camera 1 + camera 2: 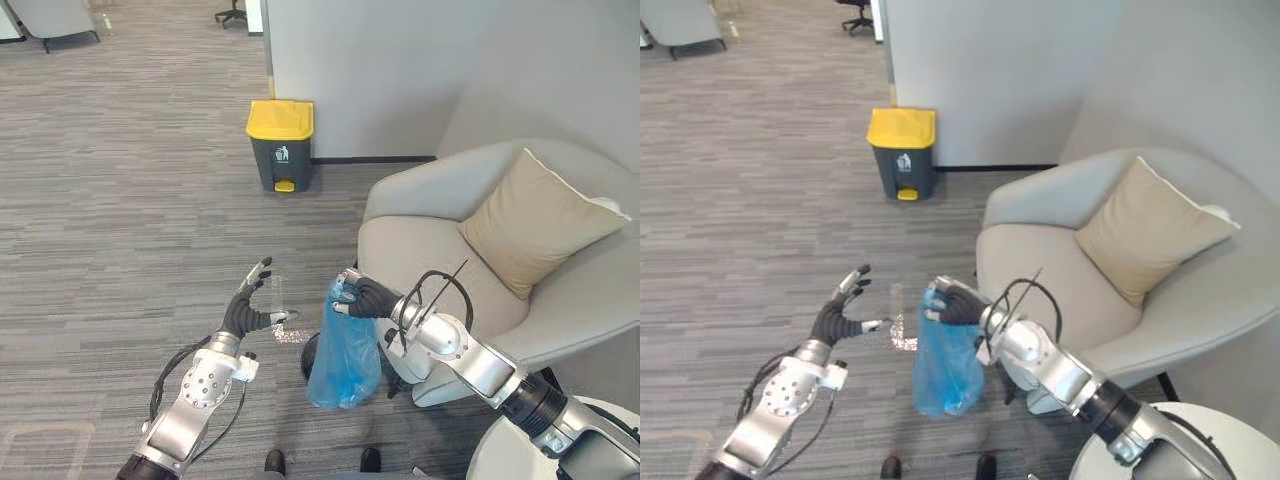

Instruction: Gather rubbish on tea table into small bin, then transfer packed bag to large trash can.

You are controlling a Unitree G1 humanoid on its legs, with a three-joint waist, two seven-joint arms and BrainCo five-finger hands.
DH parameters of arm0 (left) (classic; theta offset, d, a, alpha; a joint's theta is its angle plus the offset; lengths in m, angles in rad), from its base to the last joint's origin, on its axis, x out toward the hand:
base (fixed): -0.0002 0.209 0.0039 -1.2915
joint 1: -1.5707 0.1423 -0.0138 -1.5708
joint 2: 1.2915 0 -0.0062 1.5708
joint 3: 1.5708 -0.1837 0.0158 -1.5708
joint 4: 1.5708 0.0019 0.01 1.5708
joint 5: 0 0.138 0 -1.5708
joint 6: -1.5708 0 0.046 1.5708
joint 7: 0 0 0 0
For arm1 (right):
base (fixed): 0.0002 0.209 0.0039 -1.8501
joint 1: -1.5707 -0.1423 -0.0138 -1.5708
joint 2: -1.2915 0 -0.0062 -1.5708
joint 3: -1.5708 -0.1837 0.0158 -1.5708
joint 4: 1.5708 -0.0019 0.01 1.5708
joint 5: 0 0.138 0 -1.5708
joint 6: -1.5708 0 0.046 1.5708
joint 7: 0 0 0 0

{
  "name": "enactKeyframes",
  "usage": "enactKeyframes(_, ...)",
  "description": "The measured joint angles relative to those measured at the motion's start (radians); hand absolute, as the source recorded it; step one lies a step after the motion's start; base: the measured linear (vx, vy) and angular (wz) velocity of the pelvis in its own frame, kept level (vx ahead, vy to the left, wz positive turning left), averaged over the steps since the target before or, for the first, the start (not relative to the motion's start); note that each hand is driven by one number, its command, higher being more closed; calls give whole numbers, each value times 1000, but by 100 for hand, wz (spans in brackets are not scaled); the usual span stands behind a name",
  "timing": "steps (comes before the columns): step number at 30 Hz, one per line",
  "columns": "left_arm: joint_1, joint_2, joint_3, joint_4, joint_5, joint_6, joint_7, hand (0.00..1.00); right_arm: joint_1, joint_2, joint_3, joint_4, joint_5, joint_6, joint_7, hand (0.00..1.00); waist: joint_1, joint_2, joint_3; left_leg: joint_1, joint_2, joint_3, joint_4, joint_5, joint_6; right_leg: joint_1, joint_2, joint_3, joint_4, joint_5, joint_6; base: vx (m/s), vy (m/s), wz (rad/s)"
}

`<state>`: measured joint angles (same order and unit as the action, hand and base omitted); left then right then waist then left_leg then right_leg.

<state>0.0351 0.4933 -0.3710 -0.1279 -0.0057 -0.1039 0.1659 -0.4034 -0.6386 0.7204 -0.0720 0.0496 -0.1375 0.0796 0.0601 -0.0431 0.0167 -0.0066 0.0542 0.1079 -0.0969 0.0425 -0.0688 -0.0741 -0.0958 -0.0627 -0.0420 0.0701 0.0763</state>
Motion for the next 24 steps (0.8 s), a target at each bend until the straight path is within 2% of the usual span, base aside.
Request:
enactKeyframes(5, -28, -7, -68, 1, -9, 0, -19, 0, -29, 1, 6, 0, 18, 0, -14, 100, -5, 0, -1, 9, -2, 24, -5, 0, 1, -8, 0, 26, 2, 0, 0, 2, 8, -15)
enactKeyframes(10, -40, -69, -112, 34, 6, 2, -21, 0, -65, 32, 7, 0, 31, 0, -22, 100, -6, 1, -5, 9, -1, 28, -5, 0, 1, -10, 2, 34, 2, 1, 0, 2, -2, -3)
enactKeyframes(18, -56, -120, -117, 176, 85, 30, -14, 0, -94, 144, 7, -1, 40, 1, -33, 100, -7, -4, -13, 9, 3, 28, -3, 0, 1, -9, 5, 39, 1, 2, -1, 0, 0, 0)
enactKeyframes(21, -45, -129, -86, 225, 111, 27, -13, 0, -117, 182, 6, -7, 85, 2, -33, 100, -6, -4, -14, 10, 3, 28, -3, 0, 1, -9, 6, 39, 2, 3, -1, 0, 0, 0)
enactKeyframes(24, -7, -134, 29, 244, 174, 29, 10, 0, -144, 208, 6, -54, 119, 1, -32, 100, -4, -4, -14, 14, 4, 32, -4, 0, 1, -9, 7, 41, 4, 3, -2, -2, -2, -1)
